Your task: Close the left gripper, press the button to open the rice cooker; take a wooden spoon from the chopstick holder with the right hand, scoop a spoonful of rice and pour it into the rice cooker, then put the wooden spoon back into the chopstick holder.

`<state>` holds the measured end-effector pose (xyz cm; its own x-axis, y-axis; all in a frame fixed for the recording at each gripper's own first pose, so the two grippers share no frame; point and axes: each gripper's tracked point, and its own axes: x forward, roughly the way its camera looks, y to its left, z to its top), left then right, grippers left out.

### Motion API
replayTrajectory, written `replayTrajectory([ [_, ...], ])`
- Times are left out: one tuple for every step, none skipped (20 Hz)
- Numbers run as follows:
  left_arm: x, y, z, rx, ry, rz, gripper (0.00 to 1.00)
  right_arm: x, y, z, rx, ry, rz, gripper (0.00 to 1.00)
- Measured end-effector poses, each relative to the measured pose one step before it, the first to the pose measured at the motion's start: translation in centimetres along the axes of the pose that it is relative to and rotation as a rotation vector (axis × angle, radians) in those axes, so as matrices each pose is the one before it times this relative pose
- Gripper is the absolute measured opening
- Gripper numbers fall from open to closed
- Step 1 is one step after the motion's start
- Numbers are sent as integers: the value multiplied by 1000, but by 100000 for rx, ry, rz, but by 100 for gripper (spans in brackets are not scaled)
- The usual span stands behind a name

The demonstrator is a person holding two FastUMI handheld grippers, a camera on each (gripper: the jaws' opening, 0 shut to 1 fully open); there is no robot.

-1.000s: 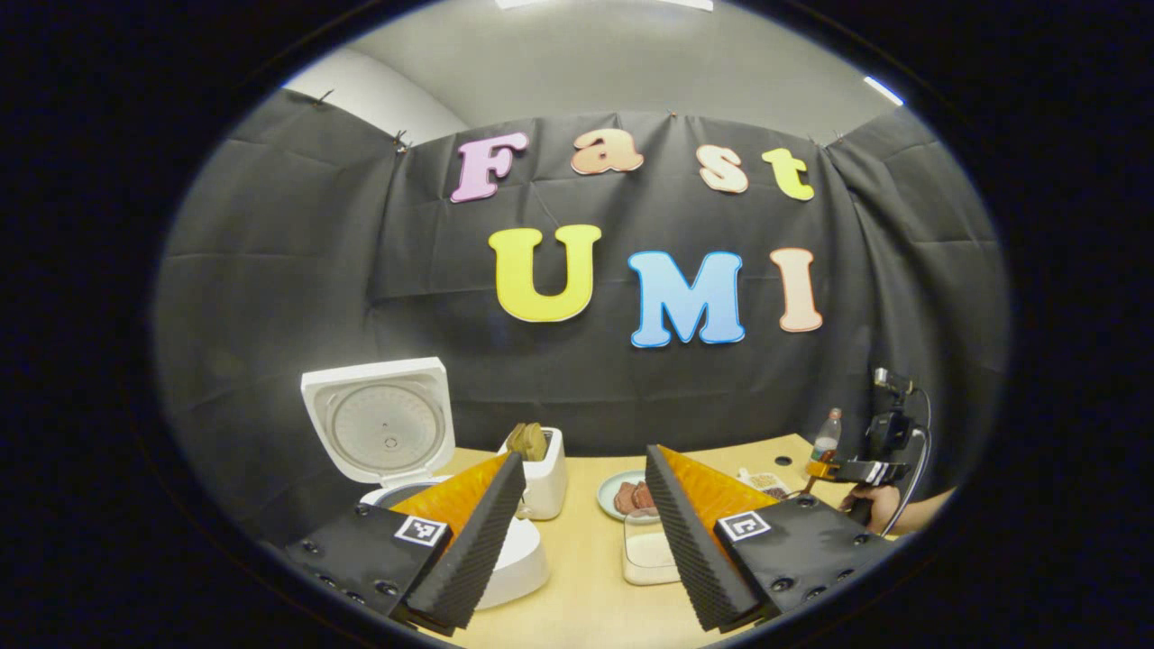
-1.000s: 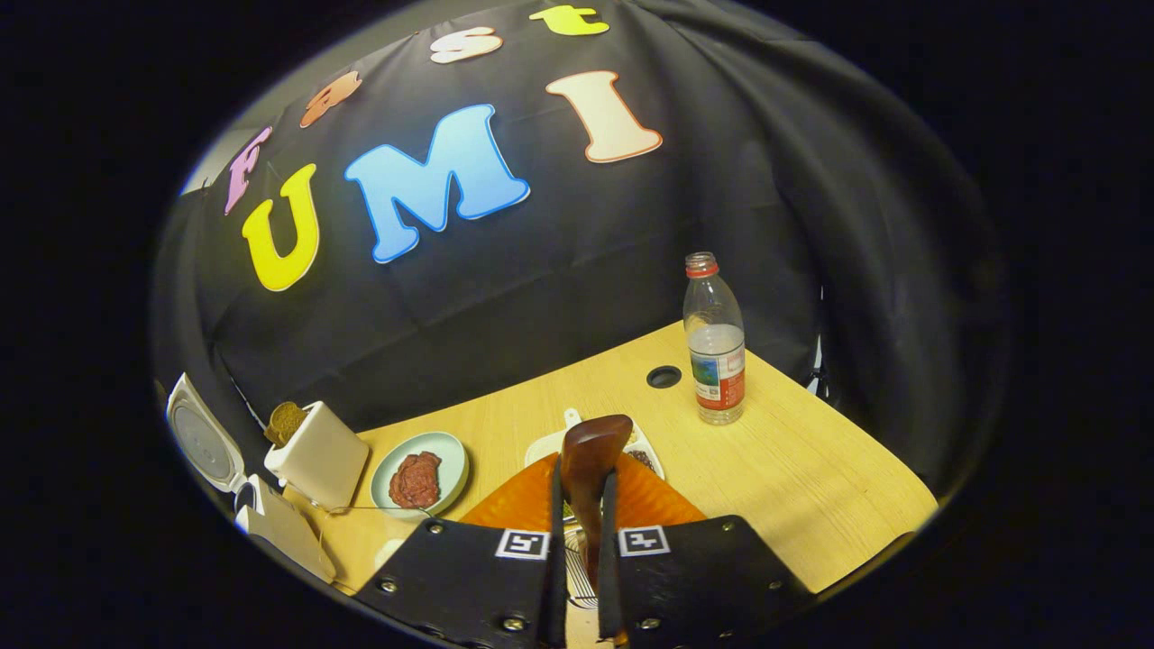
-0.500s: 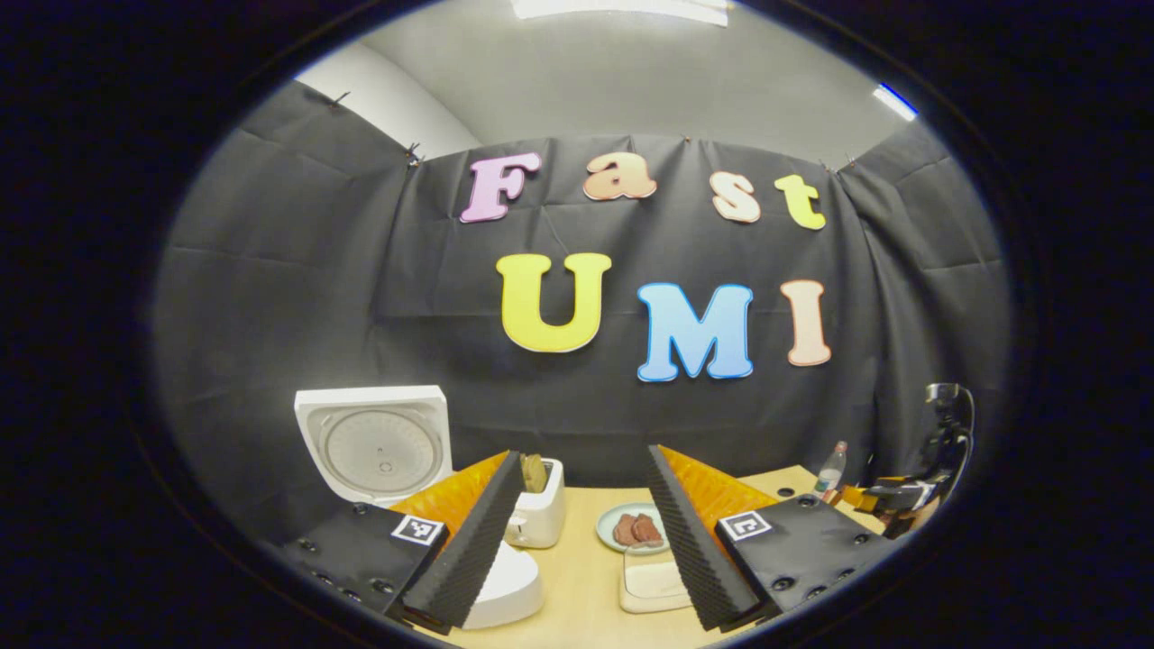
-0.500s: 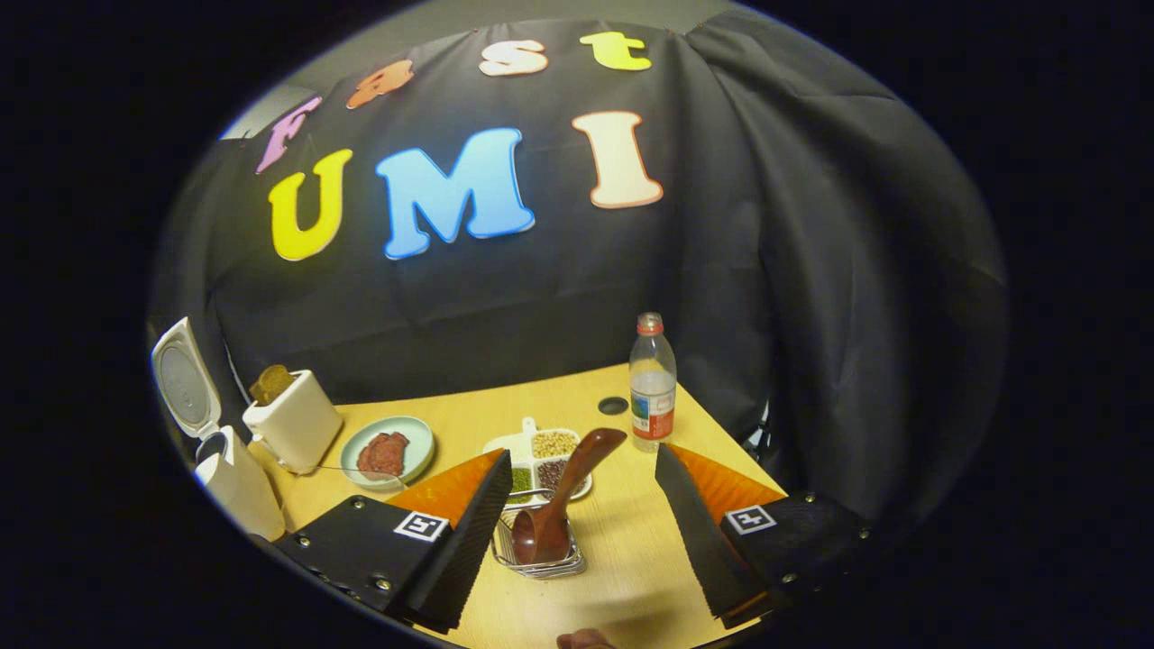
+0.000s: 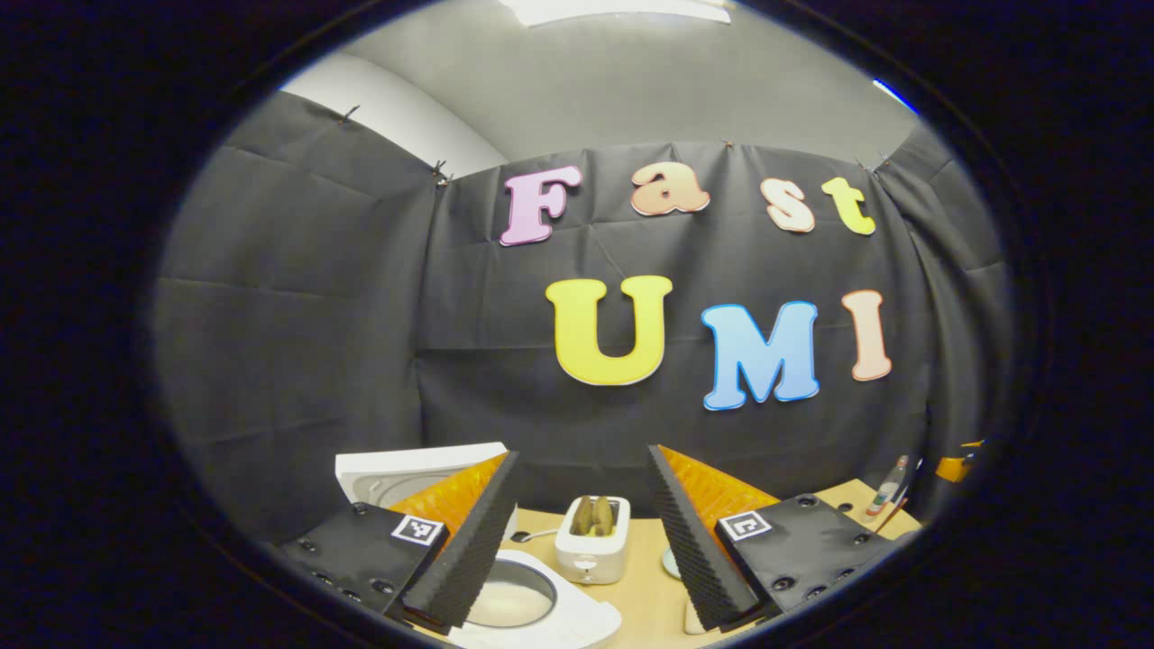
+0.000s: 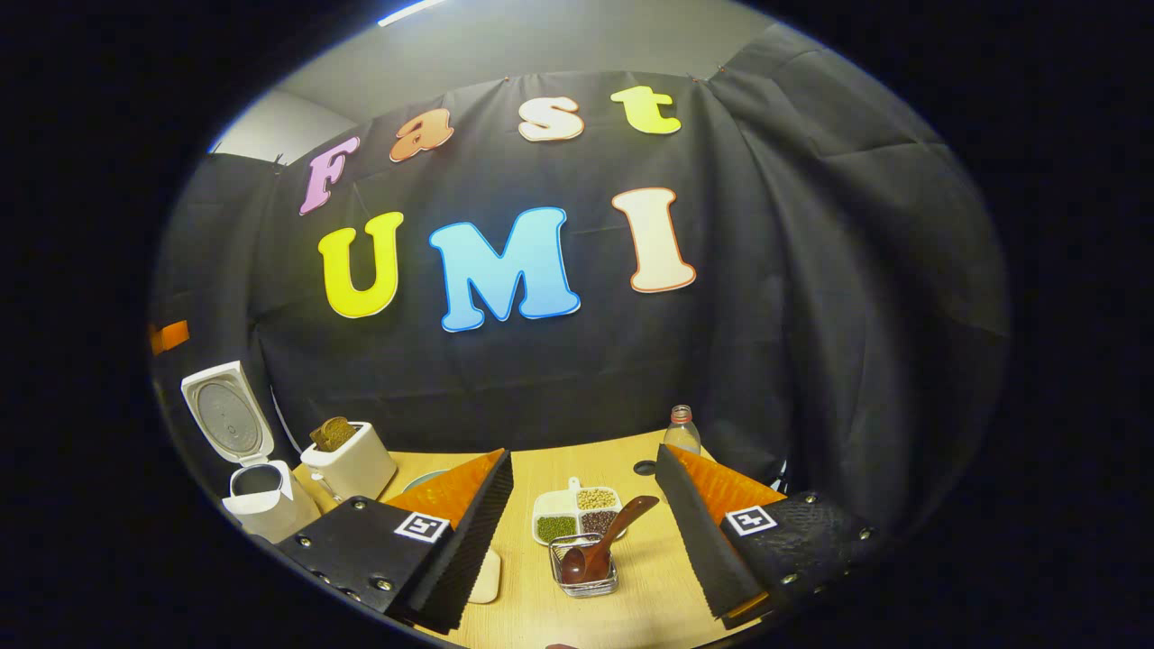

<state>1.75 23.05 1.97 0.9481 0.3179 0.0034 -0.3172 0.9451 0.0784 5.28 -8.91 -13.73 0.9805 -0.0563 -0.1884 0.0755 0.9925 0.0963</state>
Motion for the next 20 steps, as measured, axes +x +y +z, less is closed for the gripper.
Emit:
replayTrajectory([
  [820,1154,580,547,-449,1145,98,-30,496,259,16,-226,1036,95],
  [668,1227,464,9,-354,1572,95,22,433,-71,-26,698,525,96],
  [718,1386,535,-777,-138,1612,95,68,315,-96,-139,568,439,96],
  [950,1431,262,-1358,-398,2193,95,18,425,-17,290,216,687,96],
  [924,1548,355,-1510,140,2507,95,-23,534,160,513,-506,1294,96],
  [806,1375,50,-1205,-345,1627,99,72,626,24,198,35,959,96],
  [1058,1093,202,-393,-458,105,95,110,207,-251,-341,442,151,95],
  [956,1359,-520,-794,1590,1853,92,23,338,37,-177,60,38,96],
  [908,1693,-164,-446,-283,3371,97,18,233,231,70,-280,-404,96],
  [1217,1634,-95,-32,-581,2394,93,-139,358,250,411,-598,-119,96],
  [1123,1271,-265,-507,642,2188,93,-58,250,303,323,-522,-434,96],
  [1181,907,-560,-1393,1173,1199,97,-241,161,97,76,-271,-659,96],
  [1373,801,-619,-1831,1817,952,95,-17,75,108,20,23,-522,95],
  [1365,509,-886,-1937,2290,321,96,-52,177,2,-118,117,-438,96],
  [1461,607,-771,-1232,1836,462,97,-36,-18,134,-781,-126,-891,96],
  [1319,472,-869,-670,1165,541,96,28,-137,186,-611,-352,-1130,95],
  [993,322,-673,-227,1495,855,96,-75,-92,101,-23,-156,-960,95],
  [1281,21,-770,-80,1980,242,96,-174,9,14,367,-27,-710,95],
  [937,-19,-740,-75,1637,212,96,-162,-131,-42,306,-228,-691,96],
  [1082,-125,-754,1018,1758,284,98,-31,-121,-86,-114,133,-851,95],
])
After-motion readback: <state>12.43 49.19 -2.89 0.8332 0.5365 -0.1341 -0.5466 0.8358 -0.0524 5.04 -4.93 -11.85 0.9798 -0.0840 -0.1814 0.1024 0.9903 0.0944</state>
